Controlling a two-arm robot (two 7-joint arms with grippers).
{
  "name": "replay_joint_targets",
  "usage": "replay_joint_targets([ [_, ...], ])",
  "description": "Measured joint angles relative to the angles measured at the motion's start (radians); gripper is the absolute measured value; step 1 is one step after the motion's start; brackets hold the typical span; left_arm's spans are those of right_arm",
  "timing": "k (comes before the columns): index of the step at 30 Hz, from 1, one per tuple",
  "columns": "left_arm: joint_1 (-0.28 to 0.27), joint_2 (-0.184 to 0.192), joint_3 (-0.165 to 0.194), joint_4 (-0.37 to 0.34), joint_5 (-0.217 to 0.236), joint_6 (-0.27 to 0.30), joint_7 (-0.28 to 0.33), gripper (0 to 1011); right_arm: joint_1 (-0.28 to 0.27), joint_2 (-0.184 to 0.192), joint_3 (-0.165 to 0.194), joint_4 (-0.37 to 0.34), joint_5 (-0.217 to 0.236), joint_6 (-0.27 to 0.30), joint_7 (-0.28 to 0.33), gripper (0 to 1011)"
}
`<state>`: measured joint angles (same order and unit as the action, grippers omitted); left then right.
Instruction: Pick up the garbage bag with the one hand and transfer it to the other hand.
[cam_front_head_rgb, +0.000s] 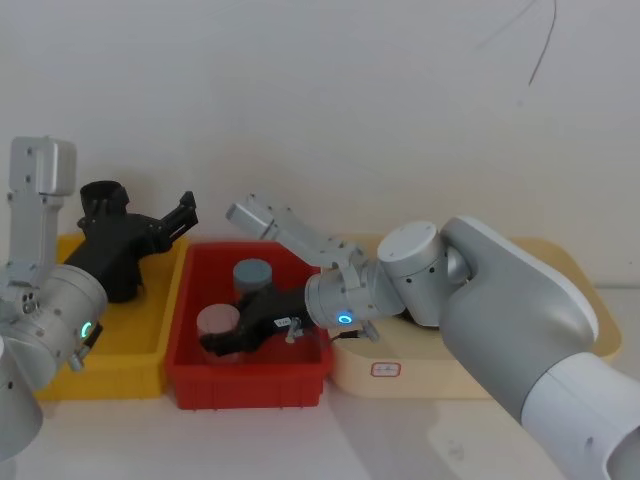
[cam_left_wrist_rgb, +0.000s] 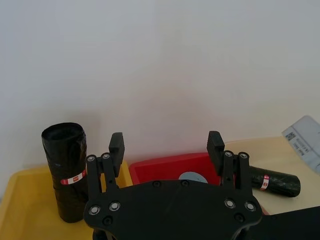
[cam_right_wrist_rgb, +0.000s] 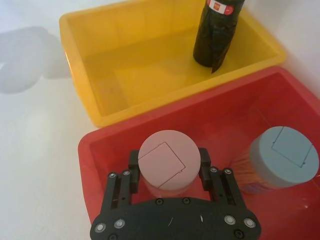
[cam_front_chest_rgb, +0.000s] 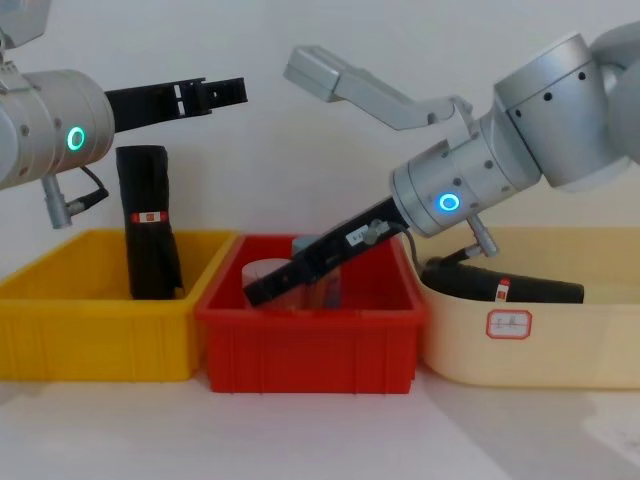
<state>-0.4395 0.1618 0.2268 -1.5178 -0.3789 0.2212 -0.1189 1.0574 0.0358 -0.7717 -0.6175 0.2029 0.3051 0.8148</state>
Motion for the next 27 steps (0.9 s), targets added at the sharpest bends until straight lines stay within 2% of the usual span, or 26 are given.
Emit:
replay_joint_targets([
  [5,0.0,0.0,0.0,0.0,0.0,0.0,0.0,1000,-0.016,0.016,0.018,-0.042,0.008,0.009,-0.014,663],
  [11,0.0,0.0,0.0,0.0,0.0,0.0,0.0,1000,-0.068,0.07,0.068,-0.172,0.034,0.038,-0.067,663],
  [12,0.0,0.0,0.0,0.0,0.0,0.0,0.0,1000,-0.068,0.07,0.068,-0.172,0.034,0.038,-0.067,663],
  [16,0.0,0.0,0.0,0.0,0.0,0.0,0.0,1000,-0.1,0.104,0.1,-0.247,0.049,0.054,-0.107,663],
  [18,0.0,0.0,0.0,0.0,0.0,0.0,0.0,1000,-0.126,0.129,0.129,-0.311,0.061,0.065,-0.14,663],
  [19,0.0,0.0,0.0,0.0,0.0,0.0,0.0,1000,-0.126,0.129,0.129,-0.311,0.061,0.065,-0.14,663],
  [22,0.0,0.0,0.0,0.0,0.0,0.0,0.0,1000,-0.161,0.162,0.168,-0.387,0.078,0.078,-0.188,663],
  [27,0.0,0.0,0.0,0.0,0.0,0.0,0.0,1000,-0.203,0.199,0.215,-0.469,0.095,0.091,-0.243,663],
])
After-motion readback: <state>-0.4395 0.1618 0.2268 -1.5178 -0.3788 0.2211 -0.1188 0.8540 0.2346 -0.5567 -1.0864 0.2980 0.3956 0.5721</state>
